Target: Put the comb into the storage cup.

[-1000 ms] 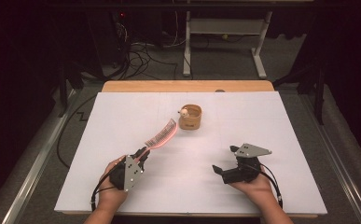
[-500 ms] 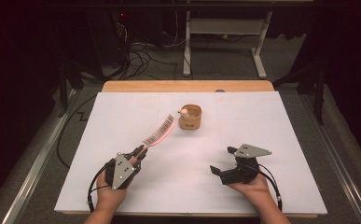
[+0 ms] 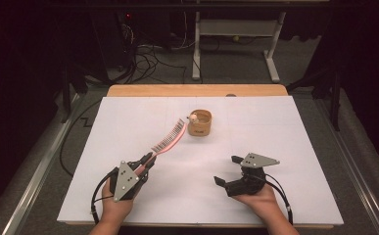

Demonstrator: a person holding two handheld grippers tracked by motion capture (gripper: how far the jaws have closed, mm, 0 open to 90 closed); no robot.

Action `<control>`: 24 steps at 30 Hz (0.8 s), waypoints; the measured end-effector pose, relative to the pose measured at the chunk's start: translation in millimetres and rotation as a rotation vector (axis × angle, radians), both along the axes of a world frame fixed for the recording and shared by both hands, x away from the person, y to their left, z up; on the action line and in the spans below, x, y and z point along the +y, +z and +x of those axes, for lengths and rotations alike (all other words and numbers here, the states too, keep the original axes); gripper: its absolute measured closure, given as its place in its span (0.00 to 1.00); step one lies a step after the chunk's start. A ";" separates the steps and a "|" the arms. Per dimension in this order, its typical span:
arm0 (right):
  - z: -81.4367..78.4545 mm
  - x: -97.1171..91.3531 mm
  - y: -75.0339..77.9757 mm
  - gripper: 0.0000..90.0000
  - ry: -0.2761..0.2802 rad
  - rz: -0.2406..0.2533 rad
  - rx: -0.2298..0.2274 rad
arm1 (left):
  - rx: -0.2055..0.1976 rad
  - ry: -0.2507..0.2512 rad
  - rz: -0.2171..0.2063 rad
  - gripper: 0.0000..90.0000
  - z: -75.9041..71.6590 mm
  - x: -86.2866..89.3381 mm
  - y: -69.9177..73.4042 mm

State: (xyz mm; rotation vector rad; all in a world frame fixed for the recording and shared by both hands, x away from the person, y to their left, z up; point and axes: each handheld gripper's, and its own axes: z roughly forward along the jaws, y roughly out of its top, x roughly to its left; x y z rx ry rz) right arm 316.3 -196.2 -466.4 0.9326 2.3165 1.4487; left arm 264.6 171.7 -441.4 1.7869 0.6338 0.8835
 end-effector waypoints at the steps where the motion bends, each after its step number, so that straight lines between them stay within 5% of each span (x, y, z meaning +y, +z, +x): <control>1: -0.2 1.3 0.5 0.00 0.002 0.006 -0.003 | -0.001 -0.001 0.000 0.91 -0.5 -0.7 0.2; 24: 13.5 50.0 20.1 0.00 0.084 0.229 0.040 | -0.022 -0.039 0.008 0.91 -8.2 -9.9 3.5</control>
